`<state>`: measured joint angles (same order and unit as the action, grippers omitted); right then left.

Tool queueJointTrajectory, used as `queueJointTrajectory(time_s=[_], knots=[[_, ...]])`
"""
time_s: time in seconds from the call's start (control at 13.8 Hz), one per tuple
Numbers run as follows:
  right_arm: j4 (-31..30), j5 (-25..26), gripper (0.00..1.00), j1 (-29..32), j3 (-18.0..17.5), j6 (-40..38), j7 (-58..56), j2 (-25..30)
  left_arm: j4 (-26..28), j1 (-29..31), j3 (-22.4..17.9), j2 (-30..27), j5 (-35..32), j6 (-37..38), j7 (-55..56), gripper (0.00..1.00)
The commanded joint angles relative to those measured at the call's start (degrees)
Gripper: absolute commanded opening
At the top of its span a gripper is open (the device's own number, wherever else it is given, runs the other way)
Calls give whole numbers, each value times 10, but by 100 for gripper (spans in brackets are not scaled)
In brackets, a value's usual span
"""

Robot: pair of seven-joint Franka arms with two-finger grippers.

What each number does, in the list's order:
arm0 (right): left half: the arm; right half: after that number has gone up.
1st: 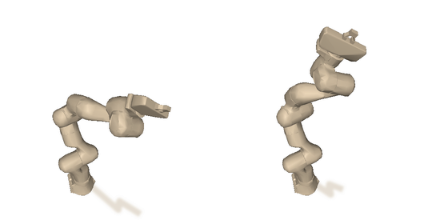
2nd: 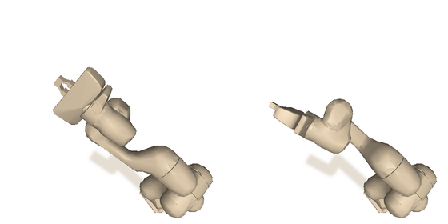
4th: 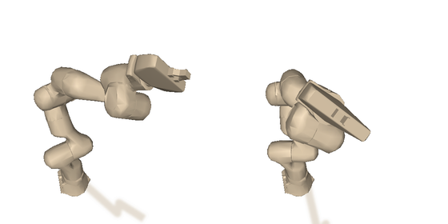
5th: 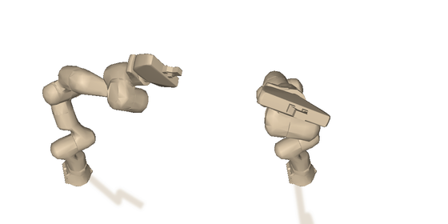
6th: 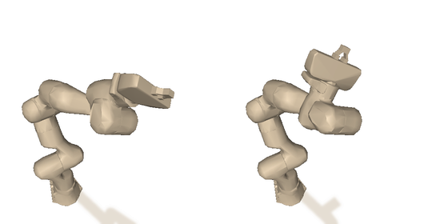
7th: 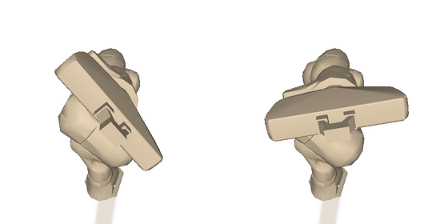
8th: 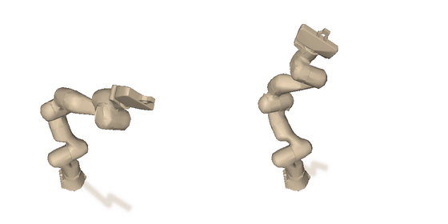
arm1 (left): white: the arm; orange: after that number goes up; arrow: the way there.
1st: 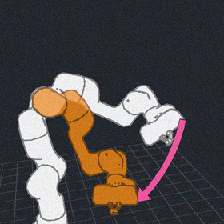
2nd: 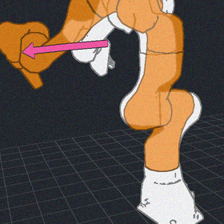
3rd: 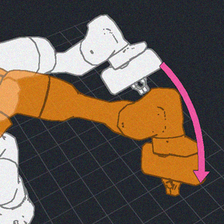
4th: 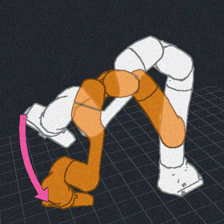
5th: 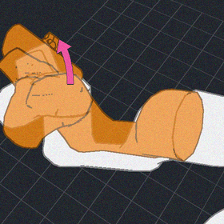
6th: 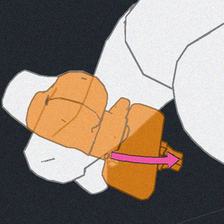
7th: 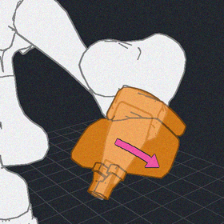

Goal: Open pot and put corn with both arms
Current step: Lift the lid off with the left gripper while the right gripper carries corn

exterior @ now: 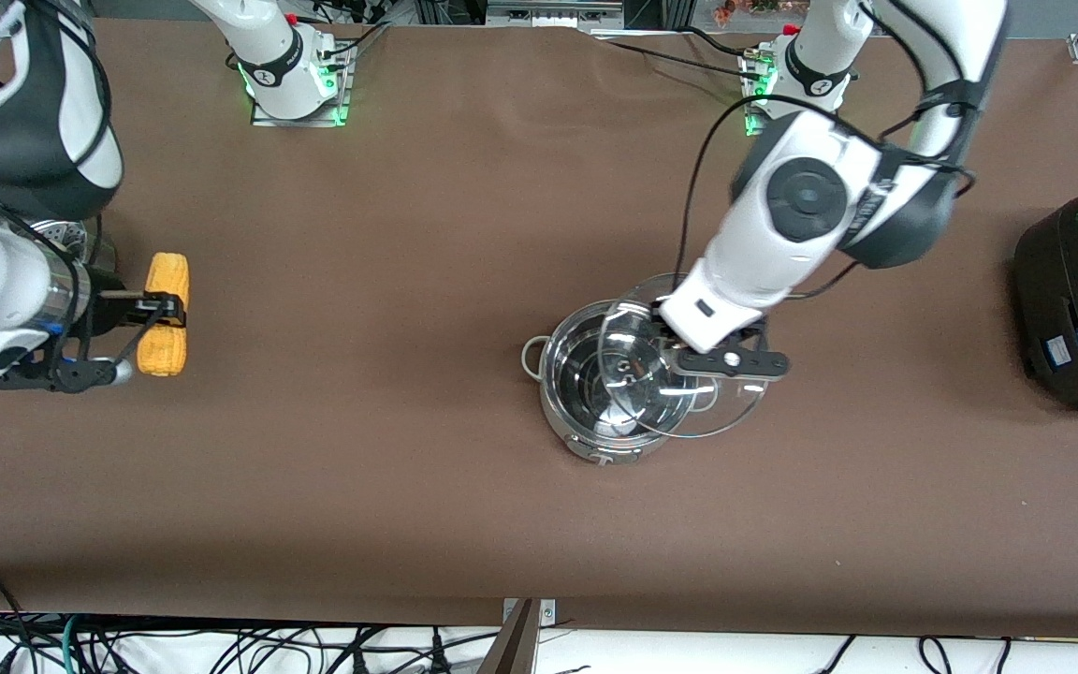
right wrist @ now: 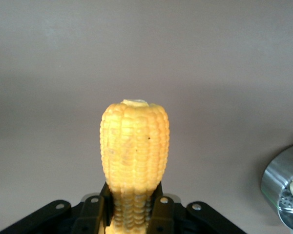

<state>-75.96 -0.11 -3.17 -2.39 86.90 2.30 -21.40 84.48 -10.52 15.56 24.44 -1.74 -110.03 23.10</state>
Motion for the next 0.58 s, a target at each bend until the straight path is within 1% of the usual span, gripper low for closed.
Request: queueJointTrajectory(time_s=[0.0,0.07,0.14,0.22,0.29,0.36,0.51], knots=[[10,-7,13,-2,-31,-24,18,16,58,44,-26,-33,54,-11,-92,0],[11,-7,13,-9,-56,-22,64,16,75,68,-31,-40,89,-16,-120,0],[19,-4,13,-22,-84,-16,126,11,97,83,-40,-47,99,-19,-162,0],[36,-1,13,-44,-102,-7,185,1,121,87,-62,-55,99,-32,-223,0],[47,-1,13,-67,-104,4,223,-10,143,88,-89,-59,102,-46,-274,0],[61,-2,13,-96,-104,17,247,-18,157,90,-106,-60,101,-58,-316,0],[95,-2,9,-146,-104,41,298,-44,189,95,-137,-59,97,-84,-375,0]])
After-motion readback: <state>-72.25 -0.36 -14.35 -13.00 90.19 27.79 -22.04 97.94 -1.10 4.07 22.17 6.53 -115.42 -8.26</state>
